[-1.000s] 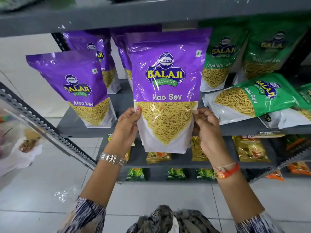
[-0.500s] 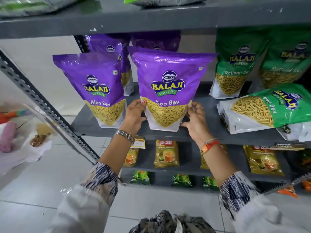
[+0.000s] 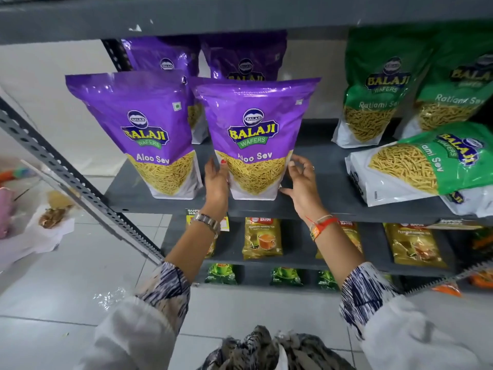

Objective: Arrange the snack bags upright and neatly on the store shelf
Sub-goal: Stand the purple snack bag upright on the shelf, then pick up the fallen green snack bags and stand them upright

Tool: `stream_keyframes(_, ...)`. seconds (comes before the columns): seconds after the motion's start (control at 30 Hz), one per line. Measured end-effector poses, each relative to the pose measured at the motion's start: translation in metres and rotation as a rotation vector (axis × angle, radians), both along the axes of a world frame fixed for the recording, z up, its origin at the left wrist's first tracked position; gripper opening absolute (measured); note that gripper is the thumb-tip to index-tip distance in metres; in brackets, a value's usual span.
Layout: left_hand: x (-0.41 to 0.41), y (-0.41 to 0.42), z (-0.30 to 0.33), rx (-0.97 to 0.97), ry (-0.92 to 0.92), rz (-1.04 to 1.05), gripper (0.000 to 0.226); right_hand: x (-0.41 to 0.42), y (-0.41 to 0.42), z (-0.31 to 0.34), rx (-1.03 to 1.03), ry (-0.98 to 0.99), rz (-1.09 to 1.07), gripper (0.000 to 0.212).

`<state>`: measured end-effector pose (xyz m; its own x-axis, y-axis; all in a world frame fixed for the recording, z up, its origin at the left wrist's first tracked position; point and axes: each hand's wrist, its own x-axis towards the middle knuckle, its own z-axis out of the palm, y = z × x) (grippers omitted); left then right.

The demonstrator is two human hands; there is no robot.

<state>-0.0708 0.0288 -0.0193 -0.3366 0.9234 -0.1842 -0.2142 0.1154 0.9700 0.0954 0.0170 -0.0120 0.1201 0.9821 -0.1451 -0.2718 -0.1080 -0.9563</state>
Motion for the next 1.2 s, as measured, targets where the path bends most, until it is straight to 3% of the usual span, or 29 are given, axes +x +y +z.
stream_keyframes(0.1, 0.031, -0.022, -0.013, 0.134, 0.113, 0.117, 0.059, 0.017, -0.017, -0.004, 0.025, -0.054, -0.11, 0.028)
stream_keyframes(0.2, 0.068, -0.044, -0.022, 0.3, 0.232, 0.28, 0.044, 0.054, -0.034, -0.009, 0.134, -0.057, -0.363, 0.017)
stream_keyframes(0.3, 0.106, -0.046, -0.026, 0.429, 0.286, 0.088, 0.024, 0.1, -0.042, -0.009, 0.139, -0.113, -0.725, 0.018)
stream_keyframes(0.4, 0.148, -0.017, -0.017, 0.41, 0.237, -0.18, 0.027, 0.15, -0.037, -0.013, -0.021, -0.146, -0.964, 0.012)
stream_keyframes(0.47, 0.181, 0.009, -0.008, 0.371, 0.295, -0.294, 0.037, 0.18, -0.035, -0.014, -0.129, -0.101, -0.966, 0.019)
stream_keyframes(0.57, 0.229, 0.048, 0.005, 0.292, 0.434, -0.403, 0.04, 0.209, -0.033, -0.018, -0.239, 0.038, -0.801, 0.015)
stream_keyframes(0.63, 0.256, 0.074, 0.014, 0.2, 0.516, -0.507, 0.04, 0.219, -0.033, -0.017, -0.27, 0.078, -0.672, 0.012)
stream_keyframes(0.7, 0.281, 0.097, 0.019, 0.127, 0.642, -0.66, 0.035, 0.225, -0.032, -0.017, -0.276, 0.121, -0.588, 0.025)
stream_keyframes(0.83, 0.317, 0.128, 0.027, 0.001, 0.891, -0.906, 0.036, 0.223, -0.033, -0.016, -0.281, 0.238, -0.592, 0.027)
stream_keyframes(1.0, 0.326, 0.141, 0.035, -0.231, 0.709, -1.162, 0.051, 0.226, -0.031, -0.016, -0.23, 0.234, -0.606, 0.023)
stream_keyframes(1.2, 0.303, 0.127, 0.019, -0.343, 0.207, -0.976, 0.038, 0.239, -0.032, -0.021, -0.194, 0.187, -0.611, 0.01)
